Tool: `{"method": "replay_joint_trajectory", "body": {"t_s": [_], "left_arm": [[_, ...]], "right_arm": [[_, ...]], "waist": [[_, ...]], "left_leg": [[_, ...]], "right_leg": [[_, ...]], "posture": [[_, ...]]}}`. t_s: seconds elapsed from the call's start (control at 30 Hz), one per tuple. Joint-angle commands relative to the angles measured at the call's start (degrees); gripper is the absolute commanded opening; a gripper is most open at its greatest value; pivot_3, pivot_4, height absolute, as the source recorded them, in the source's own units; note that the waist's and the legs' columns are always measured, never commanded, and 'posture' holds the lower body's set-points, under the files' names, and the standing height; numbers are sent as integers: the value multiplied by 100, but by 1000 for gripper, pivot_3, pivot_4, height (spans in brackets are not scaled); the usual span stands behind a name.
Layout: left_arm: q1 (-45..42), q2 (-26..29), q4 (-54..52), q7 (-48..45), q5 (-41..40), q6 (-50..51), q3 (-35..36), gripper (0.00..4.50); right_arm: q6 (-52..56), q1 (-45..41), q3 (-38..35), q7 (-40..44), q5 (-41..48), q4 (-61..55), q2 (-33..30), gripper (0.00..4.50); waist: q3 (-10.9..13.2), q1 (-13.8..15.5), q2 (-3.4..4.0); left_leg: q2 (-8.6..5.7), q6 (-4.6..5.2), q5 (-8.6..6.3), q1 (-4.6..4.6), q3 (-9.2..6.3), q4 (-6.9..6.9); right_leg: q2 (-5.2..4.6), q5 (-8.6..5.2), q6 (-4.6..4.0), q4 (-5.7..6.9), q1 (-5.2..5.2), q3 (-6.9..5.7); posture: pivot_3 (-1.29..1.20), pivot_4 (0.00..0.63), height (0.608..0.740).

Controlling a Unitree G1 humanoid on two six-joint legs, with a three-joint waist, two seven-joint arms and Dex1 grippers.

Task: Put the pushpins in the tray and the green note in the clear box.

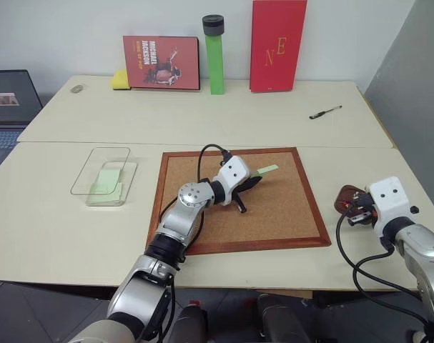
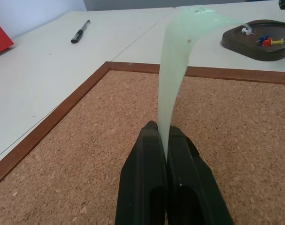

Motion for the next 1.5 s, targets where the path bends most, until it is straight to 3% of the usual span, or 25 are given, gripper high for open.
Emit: {"method": "replay_joint_trajectory", "body": {"t_s": [0.03, 0.1, 0.13, 0.63, 1.1, 1.3, 1.5], "left_arm": [[-50, -5, -226, 33, 23, -98, -12, 11], [-42, -1, -243, 39, 28, -90, -12, 11], [-37, 2, -256, 42, 31, -87, -12, 0], [-64, -22, -247, 70, 6, -40, 22, 0], [-76, 3, -214, 81, 18, -71, 39, 0], [-105, 63, -278, 223, 58, -4, 107, 0], [-81, 283, -730, 729, 135, 377, 384, 0]], "right_arm": [[-27, -6, -201, 105, 50, -12, -29, 0], [-23, 3, -200, 126, 41, 71, -14, 0], [-19, 15, -202, 145, 45, 97, -16, 458], [112, 44, -389, 181, 61, -43, 65, 3670], [-65, -2, -593, 44, 32, 10, 121, 3670], [34, -10, -1249, 877, 848, -462, -180, 3670], [-138, -591, -450, 1632, 1915, -1366, -63, 3670]], "waist": [[0, 2, 0], [0, 12, 0], [0, 18, 0], [0, 26, 0], [0, 28, 0], [0, 30, 1], [2, -32, -3]], "left_leg": [[0, 0, 0, -2, 0, 0], [0, 0, 0, -5, 0, -1], [0, 0, 0, -7, 0, -1], [-1, 0, 0, -9, -1, 1], [-1, 0, 0, -8, -1, 1], [-2, 0, 0, -8, -1, 2], [2, 0, 0, 0, -3, 1]], "right_leg": [[0, 0, 0, -1, 0, 0], [0, 0, 0, -4, -1, -1], [-1, 0, 0, -5, -1, -1], [-2, 0, 0, -4, -1, -2], [-2, 0, 0, -1, -1, -2], [-2, 0, 0, 0, -1, -1], [3, 0, -1, 4, 1, -1]], "posture": [[0, 150, 740], [0, 150, 740], [0, 150, 740], [0, 150, 740], [0, 150, 740], [0, 150, 740], [0, 150, 740]]}}
